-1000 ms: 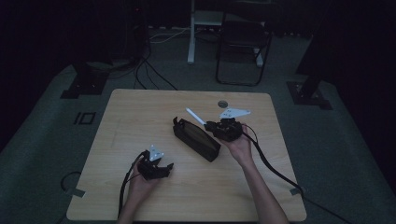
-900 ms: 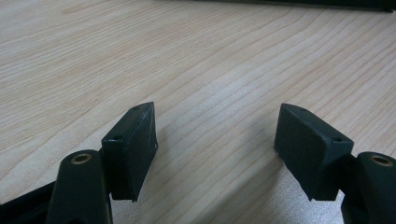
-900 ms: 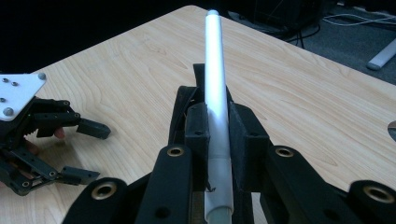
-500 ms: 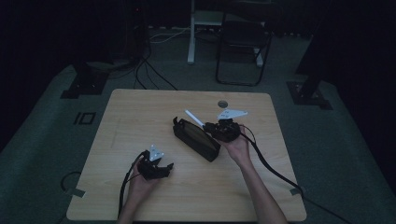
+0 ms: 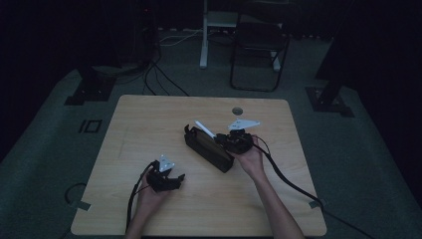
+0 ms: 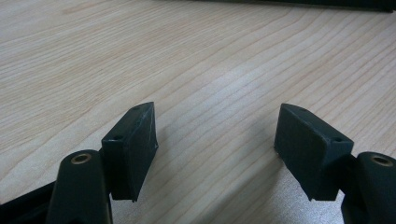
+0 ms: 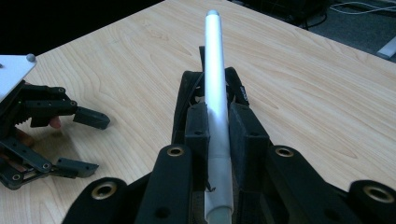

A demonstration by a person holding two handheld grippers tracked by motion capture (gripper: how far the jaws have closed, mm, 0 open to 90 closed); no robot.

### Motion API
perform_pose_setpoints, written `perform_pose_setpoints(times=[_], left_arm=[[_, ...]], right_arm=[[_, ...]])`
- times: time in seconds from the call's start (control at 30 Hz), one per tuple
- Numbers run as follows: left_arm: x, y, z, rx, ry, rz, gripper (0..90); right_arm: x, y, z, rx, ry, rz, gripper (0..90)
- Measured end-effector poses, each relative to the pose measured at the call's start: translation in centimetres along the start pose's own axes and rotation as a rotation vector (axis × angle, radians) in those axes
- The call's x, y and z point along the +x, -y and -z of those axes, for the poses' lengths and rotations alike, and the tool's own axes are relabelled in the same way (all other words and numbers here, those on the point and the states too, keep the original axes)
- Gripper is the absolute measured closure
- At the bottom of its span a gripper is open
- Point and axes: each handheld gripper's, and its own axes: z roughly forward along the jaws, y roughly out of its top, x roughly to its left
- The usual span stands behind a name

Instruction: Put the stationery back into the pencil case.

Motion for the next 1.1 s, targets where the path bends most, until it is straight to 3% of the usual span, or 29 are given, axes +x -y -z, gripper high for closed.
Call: perform_pose_setpoints(times=[1.1], left_arm=[[-0.01,0.01,0.0,-0.001,0.0,-0.001,30.0]], right_arm=[[0.33,0.45,-0.83,0.019,0.006,-0.005,78.7]])
